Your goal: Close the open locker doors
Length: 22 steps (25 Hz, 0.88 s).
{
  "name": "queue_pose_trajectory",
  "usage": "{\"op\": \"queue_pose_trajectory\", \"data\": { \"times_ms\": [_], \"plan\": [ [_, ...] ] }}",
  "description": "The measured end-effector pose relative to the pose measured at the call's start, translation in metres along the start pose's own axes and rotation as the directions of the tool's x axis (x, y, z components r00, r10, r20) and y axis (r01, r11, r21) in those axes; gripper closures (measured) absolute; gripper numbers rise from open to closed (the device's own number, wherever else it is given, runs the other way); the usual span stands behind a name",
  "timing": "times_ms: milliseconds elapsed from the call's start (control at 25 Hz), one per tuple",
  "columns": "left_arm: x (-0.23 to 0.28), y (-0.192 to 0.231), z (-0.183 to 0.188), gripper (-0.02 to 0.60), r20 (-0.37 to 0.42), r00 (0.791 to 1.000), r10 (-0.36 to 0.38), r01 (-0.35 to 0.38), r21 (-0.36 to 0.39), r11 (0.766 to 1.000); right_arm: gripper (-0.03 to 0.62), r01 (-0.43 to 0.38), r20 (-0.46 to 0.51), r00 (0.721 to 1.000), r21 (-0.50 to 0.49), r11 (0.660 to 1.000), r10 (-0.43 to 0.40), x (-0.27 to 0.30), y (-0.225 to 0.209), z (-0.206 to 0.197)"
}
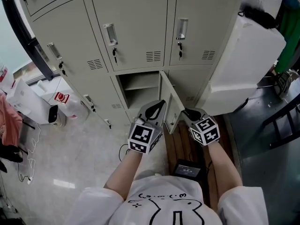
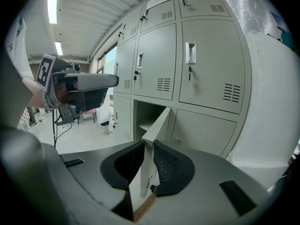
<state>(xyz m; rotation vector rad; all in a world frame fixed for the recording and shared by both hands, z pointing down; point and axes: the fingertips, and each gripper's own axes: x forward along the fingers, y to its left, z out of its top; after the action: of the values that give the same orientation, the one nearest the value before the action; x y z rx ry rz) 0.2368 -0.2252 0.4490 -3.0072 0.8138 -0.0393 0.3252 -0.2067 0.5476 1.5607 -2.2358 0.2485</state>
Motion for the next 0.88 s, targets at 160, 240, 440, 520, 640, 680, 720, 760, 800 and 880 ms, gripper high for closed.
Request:
{"op": "queue_pose_trajectory", "data": {
  "times_ms": [160,240,440,520,640,680,720,760,800,880],
  "plan": [
    [-0.013,0.006,-0.003,0.561,-0.013,1.0,0.025,-0.025,-0.004,1.0,0.523,-0.024,0.002,1.0,-0.018,1.0,0.024,0.005,0.012,0.004],
    [-0.019,0.01,-0.004,0.561,-0.011,0.999,0.038,-0.038,-0.006,0.999,0.523,-0.037,0.005,0.999,-0.027,0.999,0.037,0.008,0.019,0.006],
    [-0.034,0.019,-0.005,0.561,-0.016,0.997,0.076,-0.076,-0.008,0.997,0.53,-0.064,0.011,0.998,-0.038,0.997,0.064,0.016,0.035,0.011],
    [-0.04,0.023,-0.005,0.561,-0.009,0.996,0.09,-0.09,-0.005,0.996,0.533,-0.08,0.013,0.997,-0.05,0.996,0.081,0.02,0.043,0.013],
    [-0.049,0.031,-0.005,0.561,-0.006,0.993,0.114,-0.114,-0.004,0.993,0.534,-0.101,0.017,0.995,-0.071,0.992,0.103,0.029,0.056,0.019],
    [-0.053,0.034,-0.005,0.561,-0.008,0.993,0.121,-0.121,-0.004,0.993,0.534,-0.105,0.017,0.994,-0.077,0.991,0.107,0.031,0.06,0.02],
    [-0.056,0.038,-0.005,0.561,-0.013,0.992,0.128,-0.128,-0.004,0.992,0.534,-0.109,0.016,0.994,-0.083,0.991,0.111,0.034,0.064,0.022],
    [-0.061,0.041,-0.006,0.561,-0.02,0.991,0.136,-0.136,-0.003,0.991,0.533,-0.113,0.015,0.993,-0.087,0.99,0.115,0.037,0.067,0.024],
    [-0.065,0.046,-0.007,0.561,-0.023,0.989,0.146,-0.146,-0.005,0.989,0.533,-0.118,0.014,0.993,-0.09,0.989,0.119,0.039,0.071,0.025],
    [-0.072,0.055,-0.007,0.561,-0.013,0.986,0.168,-0.168,-0.011,0.986,0.533,-0.127,0.012,0.992,-0.093,0.988,0.128,0.044,0.078,0.028]
  ]
}}
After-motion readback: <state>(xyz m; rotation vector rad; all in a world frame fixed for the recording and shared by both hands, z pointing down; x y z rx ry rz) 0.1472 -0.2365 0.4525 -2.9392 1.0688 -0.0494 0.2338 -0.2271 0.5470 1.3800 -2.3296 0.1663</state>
